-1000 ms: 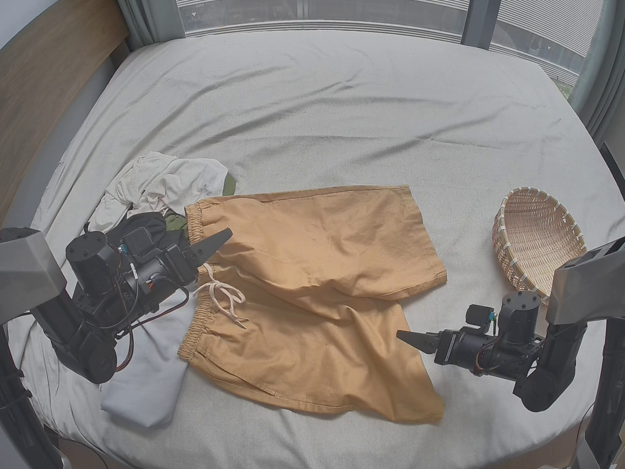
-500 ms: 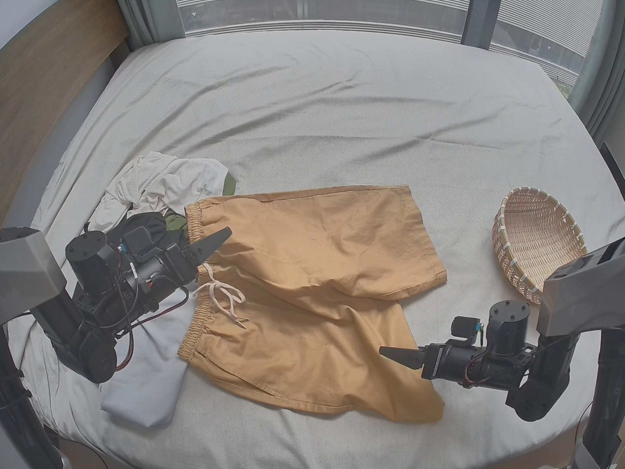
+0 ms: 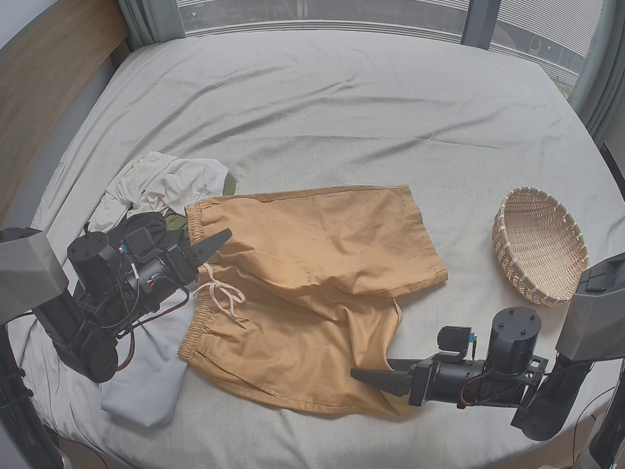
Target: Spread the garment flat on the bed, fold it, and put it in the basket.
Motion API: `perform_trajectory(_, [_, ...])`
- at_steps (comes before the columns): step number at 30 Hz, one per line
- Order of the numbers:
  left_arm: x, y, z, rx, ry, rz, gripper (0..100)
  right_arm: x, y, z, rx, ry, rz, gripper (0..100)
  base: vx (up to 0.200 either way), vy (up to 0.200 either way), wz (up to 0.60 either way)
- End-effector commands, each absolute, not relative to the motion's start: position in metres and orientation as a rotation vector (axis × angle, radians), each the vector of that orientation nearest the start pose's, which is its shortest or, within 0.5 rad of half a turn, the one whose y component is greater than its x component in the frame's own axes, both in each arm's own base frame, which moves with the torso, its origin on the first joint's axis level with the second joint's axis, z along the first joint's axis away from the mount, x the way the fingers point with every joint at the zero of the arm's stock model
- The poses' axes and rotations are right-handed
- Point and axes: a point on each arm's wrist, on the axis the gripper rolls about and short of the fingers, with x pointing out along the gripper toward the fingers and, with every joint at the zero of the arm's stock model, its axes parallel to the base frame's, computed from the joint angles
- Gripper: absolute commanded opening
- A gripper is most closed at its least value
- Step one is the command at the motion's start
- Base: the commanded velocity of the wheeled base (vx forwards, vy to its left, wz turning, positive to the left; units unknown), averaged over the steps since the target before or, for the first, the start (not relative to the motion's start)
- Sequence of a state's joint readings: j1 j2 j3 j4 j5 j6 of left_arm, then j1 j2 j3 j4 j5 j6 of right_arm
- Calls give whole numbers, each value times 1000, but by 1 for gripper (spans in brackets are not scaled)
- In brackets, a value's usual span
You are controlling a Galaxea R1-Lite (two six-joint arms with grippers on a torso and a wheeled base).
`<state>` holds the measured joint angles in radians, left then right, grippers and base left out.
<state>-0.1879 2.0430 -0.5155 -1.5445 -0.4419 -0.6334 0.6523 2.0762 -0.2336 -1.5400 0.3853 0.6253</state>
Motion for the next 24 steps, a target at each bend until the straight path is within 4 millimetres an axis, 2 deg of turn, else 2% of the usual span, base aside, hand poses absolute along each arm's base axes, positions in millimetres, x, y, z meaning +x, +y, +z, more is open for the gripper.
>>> perform_trajectory(1, [312,-69,95,-611,192,-611,100,210,175,30,506,665,889,100,0,0,0])
perform_trajectory(4, [312,-68,95,-611,190,-609,100,210,177,16,478,704,882,100,0,0,0])
perform_trajectory(10, [312,-68,96,-611,188,-609,100,200,189,8,439,742,922,100,0,0,0])
perform_trajectory(15, [312,-68,95,-612,193,-608,100,198,190,-4,423,785,904,100,0,0,0])
perform_trajectory(19, [312,-68,95,-612,193,-608,100,208,182,-2,412,729,836,100,0,0,0])
perform_trajectory(24, [312,-68,94,-610,193,-606,100,231,159,15,428,611,754,100,0,0,0])
